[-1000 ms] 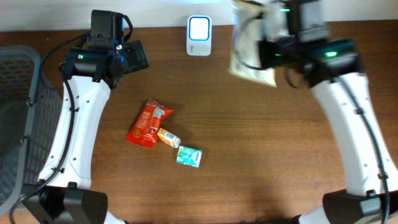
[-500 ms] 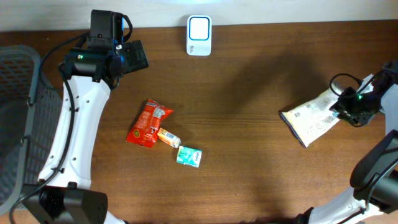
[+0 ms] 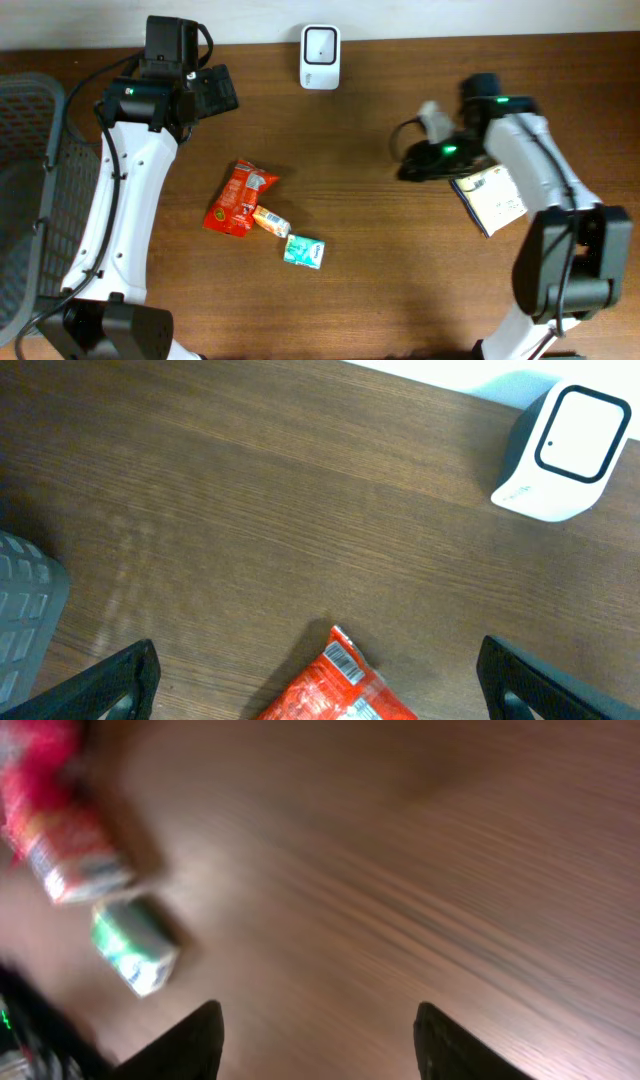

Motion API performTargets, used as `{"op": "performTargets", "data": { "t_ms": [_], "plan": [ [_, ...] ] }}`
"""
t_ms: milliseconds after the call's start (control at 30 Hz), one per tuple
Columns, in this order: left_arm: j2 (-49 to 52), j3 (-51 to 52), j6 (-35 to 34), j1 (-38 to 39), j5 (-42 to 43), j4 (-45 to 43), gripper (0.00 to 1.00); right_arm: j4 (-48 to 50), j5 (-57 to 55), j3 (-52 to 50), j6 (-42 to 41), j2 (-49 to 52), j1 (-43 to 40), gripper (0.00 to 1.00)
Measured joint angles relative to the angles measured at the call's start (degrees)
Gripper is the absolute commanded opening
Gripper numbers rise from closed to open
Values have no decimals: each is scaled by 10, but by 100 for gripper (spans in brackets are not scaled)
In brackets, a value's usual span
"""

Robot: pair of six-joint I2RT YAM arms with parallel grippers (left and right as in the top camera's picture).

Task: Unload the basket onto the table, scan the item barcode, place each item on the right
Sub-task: 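Move the white bag right and release it on the table with the right gripper, then grasp the green-white pack with the right gripper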

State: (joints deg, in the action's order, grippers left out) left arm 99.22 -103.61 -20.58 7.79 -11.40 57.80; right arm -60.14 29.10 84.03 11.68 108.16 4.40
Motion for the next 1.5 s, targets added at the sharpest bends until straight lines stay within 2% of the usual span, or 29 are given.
{"op": "performTargets", "data": {
  "t_ms": [167, 300, 367, 500, 633, 700, 800, 833, 900, 933, 1167, 1333, 1400, 1500],
  "plan": [
    [0, 0, 0, 0, 0, 0, 99, 103, 6, 1, 61, 1, 217, 61],
    [0, 0, 0, 0, 0, 0, 99, 82, 5, 33, 76, 75, 289, 57],
    [0, 0, 0, 0, 0, 0, 99, 63, 6, 38, 84, 110, 300, 56],
    [0, 0, 0, 0, 0, 0, 99, 43, 6, 63, 96, 126, 301, 47],
    [0, 0, 0, 0, 0, 0, 99, -26, -1, 106, 113, 168, 311, 44],
    [0, 0, 0, 0, 0, 0, 99, -39, -15, 125, 123, 187, 333, 37],
    [0, 0, 0, 0, 0, 0, 99, -41, -28, 131, 130, 188, 351, 37],
    [0, 0, 0, 0, 0, 0, 99, -42, -31, 132, 130, 188, 353, 35],
    [0, 0, 0, 0, 0, 0, 99, -46, -35, 138, 130, 195, 353, 8],
    [0, 0, 0, 0, 0, 0, 99, -56, -38, 147, 131, 204, 353, 4],
    [0, 0, 0, 0, 0, 0, 99, -117, -40, 201, 124, 214, 349, 4],
    [0, 0, 0, 0, 0, 0, 99, -195, -5, 282, 109, 211, 275, 4],
    [0, 0, 0, 0, 0, 0, 99, -200, 43, 287, 108, 209, 209, 4],
    [0, 0, 0, 0, 0, 0, 99, -207, 204, 287, 153, 209, 116, 4]
  ]
}}
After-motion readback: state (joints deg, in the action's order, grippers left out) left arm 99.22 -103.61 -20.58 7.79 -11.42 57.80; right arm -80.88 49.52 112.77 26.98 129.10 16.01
